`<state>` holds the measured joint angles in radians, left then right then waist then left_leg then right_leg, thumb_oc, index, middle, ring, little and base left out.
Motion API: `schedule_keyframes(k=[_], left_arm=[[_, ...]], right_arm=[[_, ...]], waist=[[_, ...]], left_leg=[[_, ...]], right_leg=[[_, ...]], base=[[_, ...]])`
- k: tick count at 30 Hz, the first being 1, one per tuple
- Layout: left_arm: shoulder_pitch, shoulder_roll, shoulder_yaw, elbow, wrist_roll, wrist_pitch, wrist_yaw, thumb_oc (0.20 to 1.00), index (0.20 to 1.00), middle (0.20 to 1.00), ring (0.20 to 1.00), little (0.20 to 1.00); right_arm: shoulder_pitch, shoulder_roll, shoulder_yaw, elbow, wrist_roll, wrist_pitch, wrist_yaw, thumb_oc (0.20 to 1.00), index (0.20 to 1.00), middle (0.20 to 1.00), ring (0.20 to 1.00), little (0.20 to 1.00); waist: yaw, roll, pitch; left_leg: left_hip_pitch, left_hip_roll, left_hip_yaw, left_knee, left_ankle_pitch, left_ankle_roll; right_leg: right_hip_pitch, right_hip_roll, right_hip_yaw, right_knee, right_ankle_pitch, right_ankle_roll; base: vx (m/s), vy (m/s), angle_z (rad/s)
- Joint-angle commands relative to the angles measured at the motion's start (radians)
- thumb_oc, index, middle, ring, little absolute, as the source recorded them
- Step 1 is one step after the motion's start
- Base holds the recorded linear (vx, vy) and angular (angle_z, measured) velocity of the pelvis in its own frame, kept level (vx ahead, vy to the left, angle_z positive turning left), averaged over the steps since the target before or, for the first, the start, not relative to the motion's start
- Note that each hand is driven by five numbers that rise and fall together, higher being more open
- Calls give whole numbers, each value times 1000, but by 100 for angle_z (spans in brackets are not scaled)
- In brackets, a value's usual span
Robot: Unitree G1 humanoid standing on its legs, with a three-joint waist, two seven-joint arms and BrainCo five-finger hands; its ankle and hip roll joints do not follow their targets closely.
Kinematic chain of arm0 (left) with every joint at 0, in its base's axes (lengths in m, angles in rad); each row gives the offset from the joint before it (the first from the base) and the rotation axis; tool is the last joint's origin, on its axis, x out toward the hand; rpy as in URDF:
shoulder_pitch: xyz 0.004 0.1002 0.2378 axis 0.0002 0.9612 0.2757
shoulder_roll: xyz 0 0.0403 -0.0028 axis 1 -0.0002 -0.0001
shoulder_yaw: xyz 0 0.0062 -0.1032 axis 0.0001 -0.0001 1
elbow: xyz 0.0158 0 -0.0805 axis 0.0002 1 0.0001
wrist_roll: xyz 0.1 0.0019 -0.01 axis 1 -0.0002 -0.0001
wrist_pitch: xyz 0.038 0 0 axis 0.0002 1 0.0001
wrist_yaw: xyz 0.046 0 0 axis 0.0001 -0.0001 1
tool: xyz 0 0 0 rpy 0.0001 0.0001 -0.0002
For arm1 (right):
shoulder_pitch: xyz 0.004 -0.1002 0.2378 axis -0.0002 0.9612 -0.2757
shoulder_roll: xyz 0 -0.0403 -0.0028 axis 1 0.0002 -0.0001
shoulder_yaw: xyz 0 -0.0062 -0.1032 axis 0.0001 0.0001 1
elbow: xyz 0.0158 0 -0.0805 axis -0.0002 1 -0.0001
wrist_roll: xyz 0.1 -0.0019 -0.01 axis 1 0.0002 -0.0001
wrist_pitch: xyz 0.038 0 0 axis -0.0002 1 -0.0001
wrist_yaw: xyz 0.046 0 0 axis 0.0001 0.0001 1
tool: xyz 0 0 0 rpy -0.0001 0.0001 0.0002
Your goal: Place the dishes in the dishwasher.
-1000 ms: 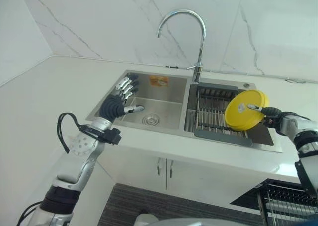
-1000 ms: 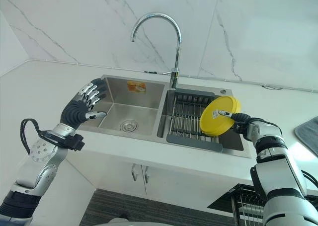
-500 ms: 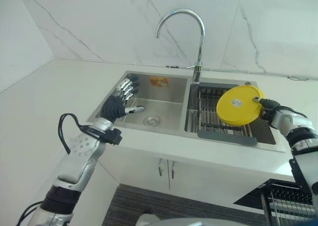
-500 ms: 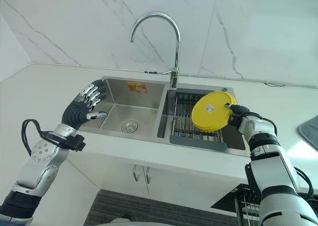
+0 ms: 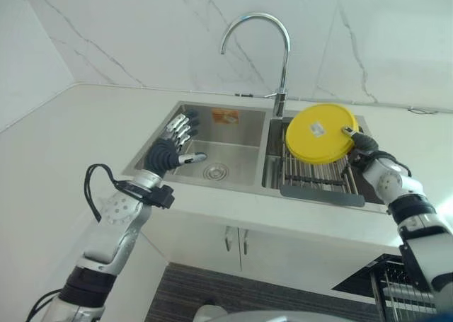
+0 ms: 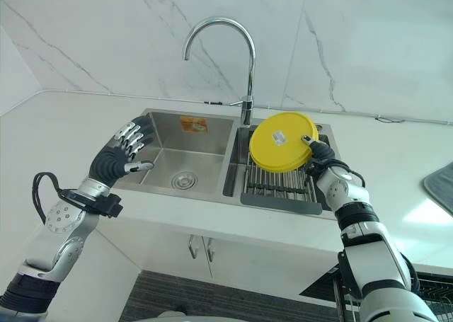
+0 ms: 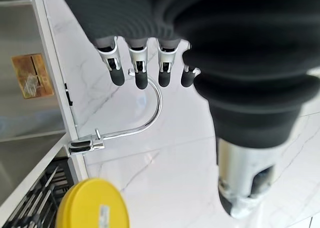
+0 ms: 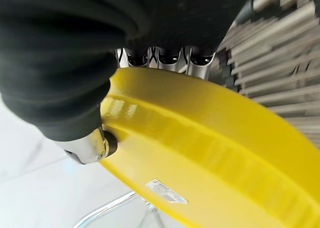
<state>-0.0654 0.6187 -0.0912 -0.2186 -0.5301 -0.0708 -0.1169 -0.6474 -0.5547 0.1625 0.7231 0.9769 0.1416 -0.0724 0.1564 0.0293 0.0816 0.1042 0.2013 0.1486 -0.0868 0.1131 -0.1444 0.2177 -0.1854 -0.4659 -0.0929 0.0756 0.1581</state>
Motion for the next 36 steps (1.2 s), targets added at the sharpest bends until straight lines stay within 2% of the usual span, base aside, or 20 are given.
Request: schedule_keyframes(k=[1,5,7,10,14,15,16,18,19,21,23,27,29,30,31,33,34,36], left_arm=[[-28,25,-15,-30,-21,-80,-9,1000,1000,1000,1000,1000],[0,-9,1,-45,0,-97,-13,1000,1000,1000,1000,1000],[17,-25,16,-56,11,-110,6,1000,1000,1000,1000,1000],[28,-37,32,-61,21,-119,15,1000,1000,1000,1000,1000],[47,-63,67,-85,34,-127,26,1000,1000,1000,1000,1000],[49,-70,71,-89,34,-131,21,1000,1000,1000,1000,1000],[52,-79,77,-98,26,-138,10,1000,1000,1000,1000,1000],[62,-91,92,-114,20,-151,12,1000,1000,1000,1000,1000],[77,-102,104,-121,37,-175,28,1000,1000,1000,1000,1000],[65,-104,108,-135,45,-175,45,1000,1000,1000,1000,1000],[57,-98,118,-148,56,-189,54,1000,1000,1000,1000,1000],[-12,-79,107,-193,60,-176,40,1000,1000,1000,1000,1000],[-33,-58,80,-203,83,-163,62,1000,1000,1000,1000,1000],[-46,-50,68,-200,97,-163,66,1000,1000,1000,1000,1000],[-55,-42,55,-201,109,-165,68,1000,1000,1000,1000,1000],[-68,-42,37,-202,120,-175,64,1000,1000,1000,1000,1000],[-84,-52,17,-205,134,-181,50,1000,1000,1000,1000,1000],[-96,-58,1,-202,163,-189,48,1000,1000,1000,1000,1000]], right_arm=[[-85,-41,-70,-105,87,-149,9,200,200,200,200,200],[19,-4,-122,-373,56,-186,-43,200,200,200,200,200],[103,16,-158,-566,-13,-209,-70,200,200,200,200,200],[158,28,-187,-672,-49,-238,-74,200,200,200,200,200],[274,23,-268,-875,-145,-248,-80,200,200,200,200,200],[291,16,-284,-901,-163,-253,-79,200,200,200,200,200],[309,2,-303,-927,-164,-260,-81,200,200,200,200,200],[322,-2,-315,-946,-163,-273,-78,200,200,200,200,200],[336,15,-315,-965,-147,-282,-73,200,200,200,200,200],[378,52,-325,-1007,-164,-303,-87,200,200,200,200,200],[415,68,-342,-1047,-158,-311,-89,200,200,200,200,200],[513,109,-388,-1138,-196,-325,-73,200,200,200,200,200],[506,103,-380,-1128,-179,-319,-54,200,200,200,200,200],[495,95,-376,-1103,-169,-328,-42,200,200,200,200,200],[489,85,-374,-1091,-168,-338,-39,200,200,200,200,200],[494,69,-372,-1086,-159,-354,-31,200,200,200,200,200],[506,62,-376,-1094,-157,-372,-29,200,200,200,200,200],[512,65,-371,-1102,-164,-378,-38,200,200,200,200,200]], waist=[[4,-28,0],[-23,-32,2],[-51,-31,2],[-72,-29,3],[-120,-25,5],[-127,-24,6],[-133,-24,12],[-119,-27,27],[-125,-19,34],[-140,-19,38],[-157,-25,42],[-218,-54,69],[-220,-59,82],[-215,-61,85],[-214,-61,85],[-215,-59,82],[-216,-59,74],[-215,-61,68]], left_leg=[[49,-19,39,0,-92,15],[48,-8,57,0,-88,17],[50,5,78,0,-82,14],[52,14,91,0,-78,12],[64,23,138,0,-72,5],[70,14,142,0,-77,6],[85,-14,129,7,-95,12],[63,-82,18,52,-142,38],[63,-106,-12,33,-147,55],[77,-121,-6,1,-148,74],[78,-134,-2,0,-157,86],[88,-176,6,0,-189,106],[110,-175,47,0,-208,103],[110,-170,71,0,-205,106],[106,-167,81,0,-202,111],[98,-165,86,0,-198,120],[81,-160,87,0,-189,134],[73,-158,88,0,-181,140]], right_leg=[[-7,-10,5,6,-70,-22],[-17,-3,18,6,-67,-23],[-27,4,33,6,-67,-26],[-32,11,44,6,-67,-28],[-51,28,69,6,-69,-33],[-56,31,82,6,-68,-32],[-58,35,112,6,-71,-30],[-72,34,179,6,-58,-30],[-85,33,226,6,-48,-20],[-103,10,247,6,-21,6],[-117,-9,262,6,3,27],[-176,-78,270,32,130,62],[-207,-89,202,63,171,88],[-212,-87,166,84,167,91],[-210,-70,156,103,147,86],[-201,-43,165,122,104,71],[-177,-21,179,175,47,40],[-168,-28,195,211,42,34]], base=[[-58,-27,-2],[-93,-64,-8],[-147,-97,-10],[-121,-83,-7],[-114,-41,-17],[-88,58,-17],[-71,90,-27],[-91,172,-44],[-95,326,-65],[-54,331,-89],[-35,253,-84],[-40,277,-24],[-82,157,-51],[-173,106,-114],[-159,86,-150],[-144,56,-117],[-159,0,-46],[-131,-76,-21]])
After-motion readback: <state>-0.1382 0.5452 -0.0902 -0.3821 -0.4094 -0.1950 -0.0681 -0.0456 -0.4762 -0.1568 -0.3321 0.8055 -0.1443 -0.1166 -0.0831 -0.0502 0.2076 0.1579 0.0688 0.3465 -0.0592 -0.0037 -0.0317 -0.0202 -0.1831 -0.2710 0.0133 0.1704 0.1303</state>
